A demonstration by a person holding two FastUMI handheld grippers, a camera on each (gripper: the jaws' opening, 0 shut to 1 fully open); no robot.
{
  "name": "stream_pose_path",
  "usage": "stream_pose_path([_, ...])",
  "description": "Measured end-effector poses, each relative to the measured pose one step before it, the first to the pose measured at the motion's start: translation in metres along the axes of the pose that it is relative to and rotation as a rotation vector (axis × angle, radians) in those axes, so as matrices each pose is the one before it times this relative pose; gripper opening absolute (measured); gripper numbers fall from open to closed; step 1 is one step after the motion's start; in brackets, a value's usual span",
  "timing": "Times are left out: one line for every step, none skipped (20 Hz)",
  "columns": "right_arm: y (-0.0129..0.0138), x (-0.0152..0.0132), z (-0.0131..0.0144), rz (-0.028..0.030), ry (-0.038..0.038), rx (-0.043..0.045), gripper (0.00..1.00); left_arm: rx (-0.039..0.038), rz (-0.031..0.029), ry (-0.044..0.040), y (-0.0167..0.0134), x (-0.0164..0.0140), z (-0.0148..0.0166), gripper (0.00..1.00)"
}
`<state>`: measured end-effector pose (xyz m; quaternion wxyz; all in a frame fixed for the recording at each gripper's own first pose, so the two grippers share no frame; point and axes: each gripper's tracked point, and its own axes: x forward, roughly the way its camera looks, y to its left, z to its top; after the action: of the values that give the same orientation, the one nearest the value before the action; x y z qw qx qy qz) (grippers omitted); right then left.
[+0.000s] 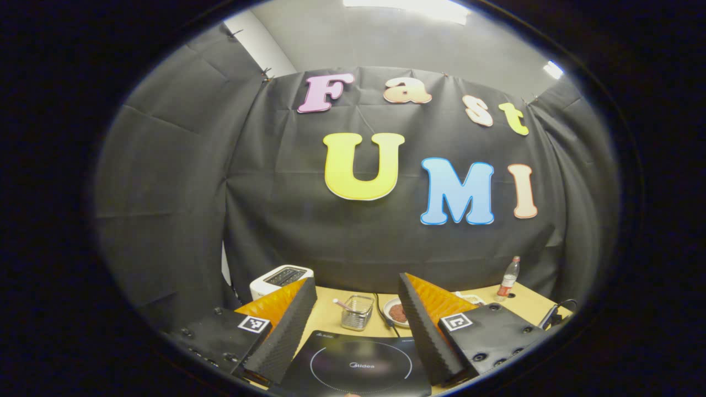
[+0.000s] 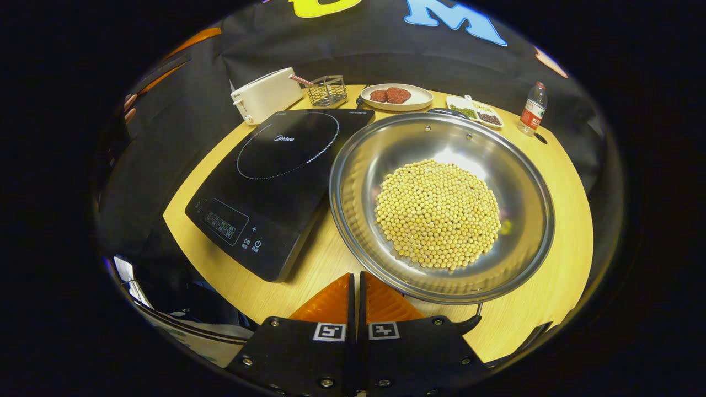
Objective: First push the handle of the pot to place it horizontally, then grasp the pot with both hands and set it on the induction cooktop.
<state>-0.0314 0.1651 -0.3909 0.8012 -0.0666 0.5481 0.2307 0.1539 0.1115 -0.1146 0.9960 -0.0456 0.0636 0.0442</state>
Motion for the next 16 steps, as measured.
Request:
stream_pose_path([-0.00221, -0.0007, -0.00133, -0.00631, 0.00109, 0.00773, 0.01, -0.00328, -0.00942, -0.00193, -0.00374, 0.00144, 0.00067, 0.94])
stream_pose_path([-0.00342, -0.00159, -0.00068, -0.00525, 0.0013, 0.00992, 0.01, -0.00037, -0.00896, -0.00026, -0.0043, 0.00111, 0.00079, 0.94])
stream_pose_path([-0.00429, -0.00096, -0.00123, -0.00683, 0.00025, 0.00887, 0.01, 0.0005, -0.00741, 0.00202, -0.00361, 0.00103, -0.00146, 0.97])
stream_pose_path([-0.00471, -0.00203, -0.00107, -0.00673, -0.00012, 0.00867, 0.01, 0.00058, -0.00846, 0.00358, -0.00469, 0.001, 0.00035, 0.99])
stream_pose_path([-0.0037, -0.00188, -0.00201, -0.00496, -0.00001, 0.00723, 0.01, 0.00164, -0.00775, 0.00336, -0.00539, 0.00012, -0.00022, 0.94])
stream_pose_path([-0.00471, -0.00139, -0.00107, -0.00388, 0.0015, 0.00661, 0.01, 0.00321, -0.00535, 0.00089, -0.00447, 0.00131, 0.00007, 0.97])
stream_pose_path([-0.00399, -0.00052, -0.00179, -0.0032, 0.00311, 0.00522, 0.01, 0.00283, -0.00424, 0.00258, -0.00564, 0.0001, 0.00057, 0.99])
stream_pose_path([-0.00463, -0.00141, -0.00143, -0.0023, 0.00384, 0.00332, 0.01, 0.00041, -0.00374, 0.00068, -0.00557, 0.00009, 0.00019, 0.97])
stream_pose_path([-0.00427, -0.00125, -0.00148, -0.0026, 0.00434, 0.00118, 0.01, -0.0013, -0.00204, 0.00075, -0.0047, -0.00007, -0.00065, 0.97])
stream_pose_path([-0.00572, -0.00178, -0.00071, -0.00101, 0.00542, -0.00024, 0.01, -0.00209, -0.0014, 0.0016, -0.00546, -0.0005, -0.0007, 0.97])
stream_pose_path([-0.00435, -0.00108, -0.00237, 0.00024, 0.00599, -0.00189, 0.01, -0.00141, -0.00041, 0.00272, -0.00651, 0.00152, -0.00116, 0.97])
stream_pose_path([-0.00555, -0.00167, -0.00108, -0.00292, 0.00683, -0.00157, 0.01, -0.00271, -0.00024, 0.00493, -0.00536, 0.00145, -0.00138, 0.97])
stream_pose_path([-0.00625, -0.0015, -0.0027, -0.00364, 0.00727, -0.0022, 0.01, -0.00339, -0.004, 0.00338, -0.00554, -0.00038, -0.00037, 0.97])
stream_pose_path([-0.00629, -0.00232, -0.00087, -0.00056, 0.00668, -0.00464, 0.01, -0.00025, -0.00099, -0.00238, -0.00584, 0.00174, 0.00103, 0.99])
stream_pose_path([-0.0059, -0.00078, -0.00168, -0.0021, 0.00431, -0.0047, 0.01, 0.0025, -0.00079, -0.00223, -0.0056, -0.00013, 0.00219, 0.94])
stream_pose_path([-0.00717, -0.00118, -0.0008, -0.00502, 0.00501, -0.00482, 0.01, 0.00351, -0.0007, 0.00106, -0.00377, 0.00107, 0.00046, 0.94])
